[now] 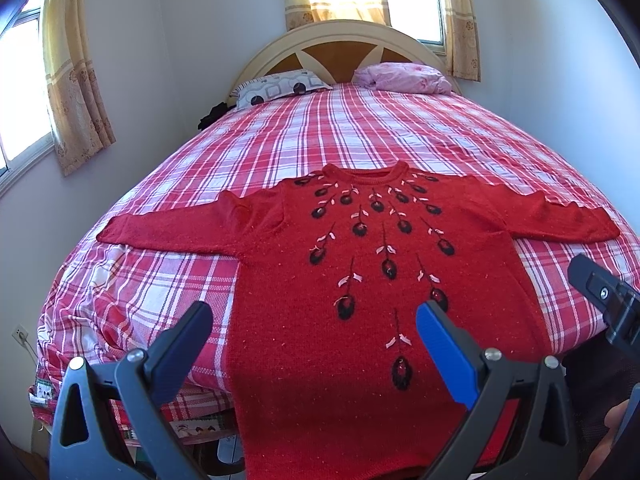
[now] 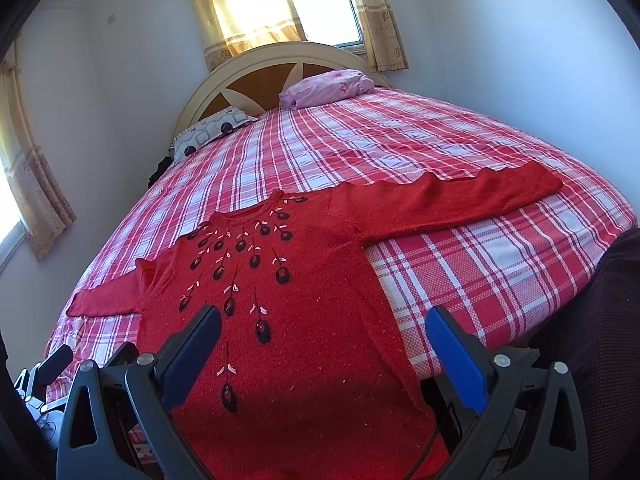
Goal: Fold small clothes
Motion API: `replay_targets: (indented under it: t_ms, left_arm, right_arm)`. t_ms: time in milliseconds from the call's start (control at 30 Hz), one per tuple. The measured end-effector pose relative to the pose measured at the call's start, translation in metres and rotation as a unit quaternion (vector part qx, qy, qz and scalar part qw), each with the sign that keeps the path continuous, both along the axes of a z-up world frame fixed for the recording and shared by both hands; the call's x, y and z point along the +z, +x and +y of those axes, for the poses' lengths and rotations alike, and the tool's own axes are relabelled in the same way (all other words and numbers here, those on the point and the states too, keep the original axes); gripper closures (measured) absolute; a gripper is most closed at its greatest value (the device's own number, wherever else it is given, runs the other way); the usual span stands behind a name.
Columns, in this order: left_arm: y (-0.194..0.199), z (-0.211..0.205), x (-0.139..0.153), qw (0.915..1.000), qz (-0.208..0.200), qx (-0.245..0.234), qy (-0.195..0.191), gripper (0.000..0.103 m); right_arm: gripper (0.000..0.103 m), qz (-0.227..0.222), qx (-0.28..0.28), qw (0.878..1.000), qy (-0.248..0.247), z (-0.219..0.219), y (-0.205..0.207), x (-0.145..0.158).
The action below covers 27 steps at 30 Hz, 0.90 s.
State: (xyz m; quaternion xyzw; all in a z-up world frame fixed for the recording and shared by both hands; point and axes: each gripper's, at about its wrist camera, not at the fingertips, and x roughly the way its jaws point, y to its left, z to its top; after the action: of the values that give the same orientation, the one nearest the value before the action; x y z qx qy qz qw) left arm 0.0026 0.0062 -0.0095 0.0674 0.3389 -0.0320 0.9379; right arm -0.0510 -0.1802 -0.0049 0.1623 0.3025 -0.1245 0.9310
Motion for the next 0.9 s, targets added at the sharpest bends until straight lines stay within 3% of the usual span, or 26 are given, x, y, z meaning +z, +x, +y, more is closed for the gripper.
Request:
replay_targets:
  t_ms: [900]
  left_arm:
    - [0.0027,0.0016,-0.0048,0.9998,0.015,0.004,-0.011,0.0]
  right_arm:
    - [0.001,0.004,0.002,1.0,0.0,0.0018,0.0012,-0.0002]
